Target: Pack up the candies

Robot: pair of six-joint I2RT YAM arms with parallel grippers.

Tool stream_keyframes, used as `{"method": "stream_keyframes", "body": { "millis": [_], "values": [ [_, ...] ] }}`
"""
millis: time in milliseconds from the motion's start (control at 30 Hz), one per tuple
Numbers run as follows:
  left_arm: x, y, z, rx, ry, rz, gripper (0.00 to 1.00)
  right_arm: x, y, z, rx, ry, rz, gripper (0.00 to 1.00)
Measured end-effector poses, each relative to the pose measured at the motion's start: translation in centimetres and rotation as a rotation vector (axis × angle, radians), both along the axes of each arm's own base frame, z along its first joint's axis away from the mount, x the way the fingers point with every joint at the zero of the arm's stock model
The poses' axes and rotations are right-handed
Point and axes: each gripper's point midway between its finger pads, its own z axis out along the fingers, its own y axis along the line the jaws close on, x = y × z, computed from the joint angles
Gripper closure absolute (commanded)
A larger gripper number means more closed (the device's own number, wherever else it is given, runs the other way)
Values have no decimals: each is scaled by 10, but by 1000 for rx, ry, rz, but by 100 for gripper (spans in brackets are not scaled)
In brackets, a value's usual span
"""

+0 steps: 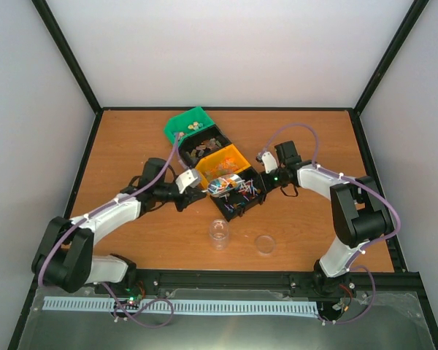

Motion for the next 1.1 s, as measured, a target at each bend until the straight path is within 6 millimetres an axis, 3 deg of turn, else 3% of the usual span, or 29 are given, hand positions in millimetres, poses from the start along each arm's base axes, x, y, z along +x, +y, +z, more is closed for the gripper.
{"method": "stream_keyframes", "body": {
  "millis": [200, 367, 667, 867, 1100],
  "values": [
    [-13, 17, 30, -2, -50, -63, 99, 1, -1, 1, -5, -2, 5, 97],
    [-24, 43, 47, 5, -27, -110, 99, 0, -1, 1, -8, -3, 11, 97],
    [-73, 80, 56, 55, 11, -200, 99, 0, -2, 3, -15, 0, 23, 97],
    [-101, 86, 63, 100, -7, -275, 99, 0, -2, 5, -17, 4, 25, 97],
    [-118, 94, 62, 174, -16, -332, 99, 0, -2, 4, -20, 5, 29, 97]
  ]
}}
